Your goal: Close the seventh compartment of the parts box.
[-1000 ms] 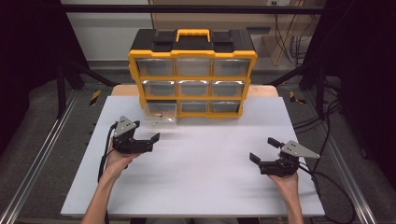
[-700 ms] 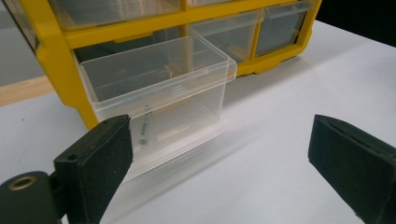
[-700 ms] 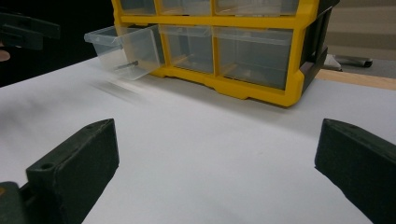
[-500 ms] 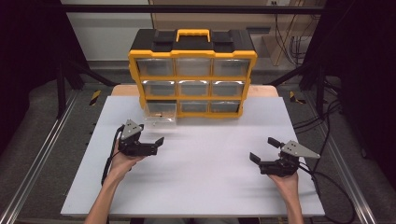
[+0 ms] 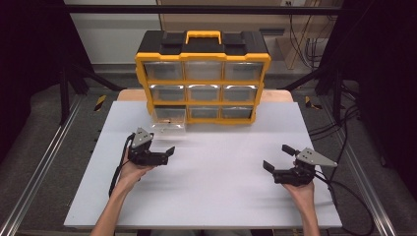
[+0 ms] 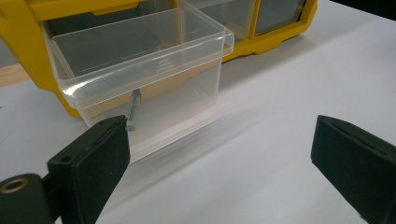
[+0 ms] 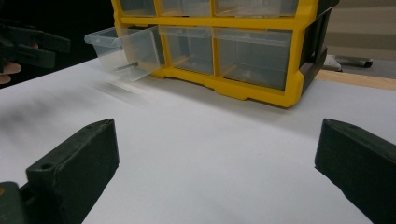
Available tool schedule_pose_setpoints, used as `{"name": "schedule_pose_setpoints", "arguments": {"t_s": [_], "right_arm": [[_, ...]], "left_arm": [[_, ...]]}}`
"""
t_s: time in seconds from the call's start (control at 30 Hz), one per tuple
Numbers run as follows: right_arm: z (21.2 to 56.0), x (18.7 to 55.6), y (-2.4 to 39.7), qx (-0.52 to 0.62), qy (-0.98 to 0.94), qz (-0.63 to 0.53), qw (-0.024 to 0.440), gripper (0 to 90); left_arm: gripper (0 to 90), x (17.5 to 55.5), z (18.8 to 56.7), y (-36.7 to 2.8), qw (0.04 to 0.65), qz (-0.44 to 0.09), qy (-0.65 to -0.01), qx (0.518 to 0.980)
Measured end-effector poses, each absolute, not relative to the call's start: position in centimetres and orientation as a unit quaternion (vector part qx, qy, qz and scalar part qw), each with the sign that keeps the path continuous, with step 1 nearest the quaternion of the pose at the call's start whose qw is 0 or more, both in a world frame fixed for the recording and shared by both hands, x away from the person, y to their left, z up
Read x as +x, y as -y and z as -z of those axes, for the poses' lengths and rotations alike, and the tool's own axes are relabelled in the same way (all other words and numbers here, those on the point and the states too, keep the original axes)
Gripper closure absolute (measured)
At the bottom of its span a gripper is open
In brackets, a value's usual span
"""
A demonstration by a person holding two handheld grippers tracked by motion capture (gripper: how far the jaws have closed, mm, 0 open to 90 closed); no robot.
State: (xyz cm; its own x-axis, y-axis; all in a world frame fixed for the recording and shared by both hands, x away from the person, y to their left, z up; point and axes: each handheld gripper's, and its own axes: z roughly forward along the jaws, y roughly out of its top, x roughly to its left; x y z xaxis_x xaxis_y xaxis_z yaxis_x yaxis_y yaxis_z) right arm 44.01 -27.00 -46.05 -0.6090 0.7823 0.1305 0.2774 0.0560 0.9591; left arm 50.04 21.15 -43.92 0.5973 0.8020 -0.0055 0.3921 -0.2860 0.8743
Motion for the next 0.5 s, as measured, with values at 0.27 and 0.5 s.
{"name": "schedule_pose_setpoints", "arguments": {"t_s": [0.27,0.5], "right_arm": [[46.01,44.00,27.07,0.383,-0.691,-0.570,0.223,0.4],[46.06,44.01,27.07,0.383,-0.693,-0.568,0.224,0.4]], "left_arm": [[7.8,50.40,44.40,-21.24,0.450,-0.220,-0.398,0.768],[16.0,50.68,44.53,-21.37,0.451,-0.217,-0.406,0.765]]}}
